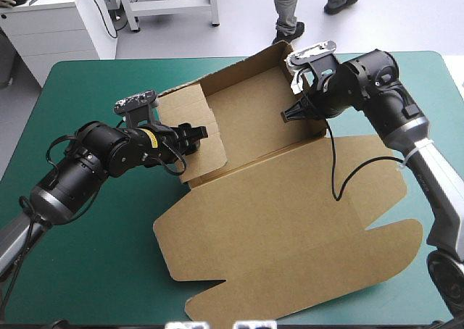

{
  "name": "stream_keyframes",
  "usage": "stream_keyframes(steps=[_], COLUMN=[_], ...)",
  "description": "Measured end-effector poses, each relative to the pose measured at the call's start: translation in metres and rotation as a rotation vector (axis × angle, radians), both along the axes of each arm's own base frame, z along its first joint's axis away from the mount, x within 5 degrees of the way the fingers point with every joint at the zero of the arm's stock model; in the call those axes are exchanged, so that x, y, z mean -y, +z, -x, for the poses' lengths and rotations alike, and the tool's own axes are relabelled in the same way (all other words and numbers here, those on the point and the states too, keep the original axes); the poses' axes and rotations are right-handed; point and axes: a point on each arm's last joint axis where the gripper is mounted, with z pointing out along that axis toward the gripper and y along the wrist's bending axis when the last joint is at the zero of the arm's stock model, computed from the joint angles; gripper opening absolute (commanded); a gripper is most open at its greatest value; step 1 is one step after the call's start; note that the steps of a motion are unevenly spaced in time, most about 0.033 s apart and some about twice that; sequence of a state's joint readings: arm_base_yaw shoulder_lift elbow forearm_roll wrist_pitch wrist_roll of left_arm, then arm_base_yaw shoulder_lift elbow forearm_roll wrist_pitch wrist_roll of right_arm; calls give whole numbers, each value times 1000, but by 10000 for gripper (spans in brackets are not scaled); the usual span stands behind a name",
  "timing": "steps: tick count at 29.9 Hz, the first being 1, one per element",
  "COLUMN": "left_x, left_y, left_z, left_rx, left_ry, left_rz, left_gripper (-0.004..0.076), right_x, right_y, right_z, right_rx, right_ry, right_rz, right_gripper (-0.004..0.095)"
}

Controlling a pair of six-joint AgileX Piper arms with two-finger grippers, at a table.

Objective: Fold the box

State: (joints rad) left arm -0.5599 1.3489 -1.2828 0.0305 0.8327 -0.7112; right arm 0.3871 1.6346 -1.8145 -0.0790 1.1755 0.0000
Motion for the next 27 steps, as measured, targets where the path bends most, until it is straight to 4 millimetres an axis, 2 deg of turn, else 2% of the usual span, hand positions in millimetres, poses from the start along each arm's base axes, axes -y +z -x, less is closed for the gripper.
stream_keyframes(steps=[7,11,20,21,22,24,25,27], left_x=[4,9,10,10,10,10,10,9], left_y=[-8,-17,-17,-17,-17,-18,-18,-19], left_z=[-7,-15,-17,-17,-17,-17,-16,-15], left_rx=[-16,-29,-19,-20,-21,-16,-12,-8], left_ry=[11,10,9,9,8,-11,-32,-71], left_rz=[-13,-21,-13,-14,-15,-31,-49,-89], left_gripper=[462,462,451,414,336,57,2,2], right_x=[1,1,1,1,1,1,1,3], right_y=[18,19,19,19,19,19,19,19], right_z=[4,5,5,5,5,5,5,5], right_rx=[29,26,22,22,23,22,20,23], right_ry=[-5,-5,-7,-7,-7,-7,-9,-16], right_rz=[-23,-33,-33,-32,-31,-26,-20,-2], right_gripper=[-8,-8,-8,-8,-9,-9,-9,-9])
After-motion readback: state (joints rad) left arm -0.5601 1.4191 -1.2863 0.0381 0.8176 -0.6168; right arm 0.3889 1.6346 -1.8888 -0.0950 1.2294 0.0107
